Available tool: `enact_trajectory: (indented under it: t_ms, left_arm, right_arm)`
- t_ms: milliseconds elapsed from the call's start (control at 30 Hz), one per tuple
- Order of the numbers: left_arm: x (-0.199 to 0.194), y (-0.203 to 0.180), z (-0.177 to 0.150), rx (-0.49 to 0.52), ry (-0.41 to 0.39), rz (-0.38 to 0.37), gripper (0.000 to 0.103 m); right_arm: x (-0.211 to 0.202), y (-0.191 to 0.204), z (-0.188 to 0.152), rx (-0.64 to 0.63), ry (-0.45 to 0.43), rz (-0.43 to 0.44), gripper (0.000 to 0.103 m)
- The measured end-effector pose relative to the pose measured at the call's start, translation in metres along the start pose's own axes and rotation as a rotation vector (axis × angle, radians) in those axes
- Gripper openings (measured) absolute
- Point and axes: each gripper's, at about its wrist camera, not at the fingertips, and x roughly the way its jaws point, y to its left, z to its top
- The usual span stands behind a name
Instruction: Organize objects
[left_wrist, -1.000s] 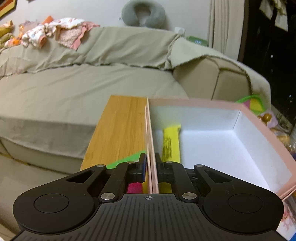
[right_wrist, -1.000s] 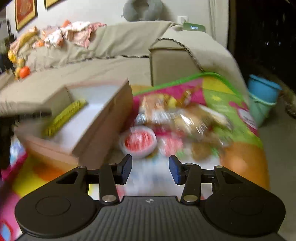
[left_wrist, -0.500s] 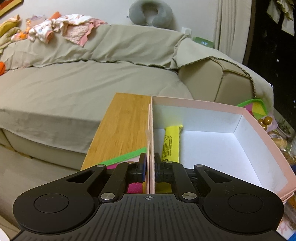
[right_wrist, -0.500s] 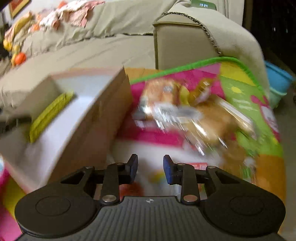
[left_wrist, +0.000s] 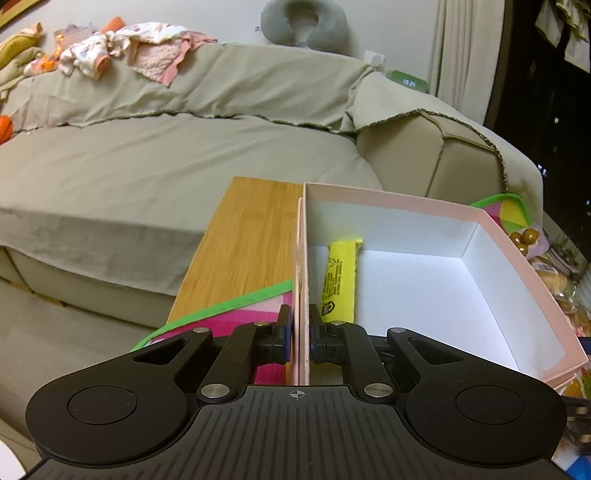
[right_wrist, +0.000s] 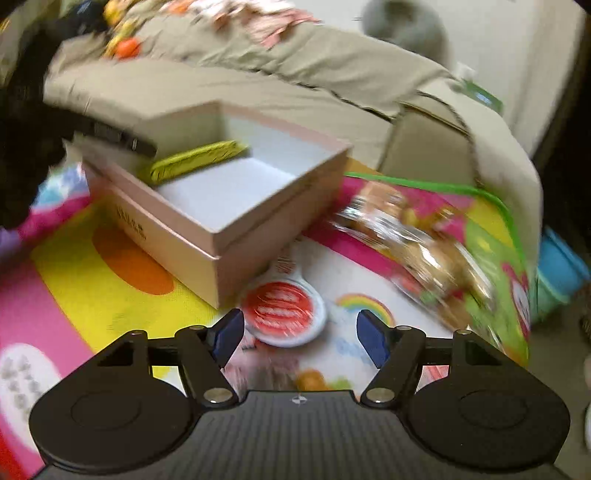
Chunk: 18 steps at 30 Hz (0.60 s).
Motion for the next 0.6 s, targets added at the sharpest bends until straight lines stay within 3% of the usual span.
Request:
enact_trajectory:
  t_ms: [67, 100, 200, 367, 500, 600]
  left_arm:
    - [-0.002, 0.0, 0.0, 0.001, 0.0, 0.011, 0.011]
    - [-0.003, 0.001, 0.001, -0.006, 0.001, 0.006, 0.011]
    - [-0.006, 0.0, 0.001, -0.006, -0.005, 0.003, 0.011]
    - [-0.006, -0.002, 0.0, -0.011, -0.012, 0.006, 0.011]
    - [-0.007, -0.003, 0.0, -0.013, -0.003, -0.015, 0.011]
    - [-0.007, -0.007, -0.001, 0.0, -0.003, -0.018, 0.011]
  right_arm:
    - [0.016, 0.001, 0.007, 0.003, 0.005, 0.03, 0.067]
    - [0.022, -0.001, 0.01, 0.025, 0.009, 0.04, 0.061]
    - [0.022, -0.014, 0.012, 0.132, 0.02, 0.051, 0.061]
    - [0.003, -0.048, -0.021, 0.286, 0.074, -0.145, 0.061]
    - [-0.028, -0.062, -0.057, 0.379, 0.08, -0.12, 0.061]
    - [-0.056, -0.05, -0.071, 0.357, 0.029, -0.135, 0.061]
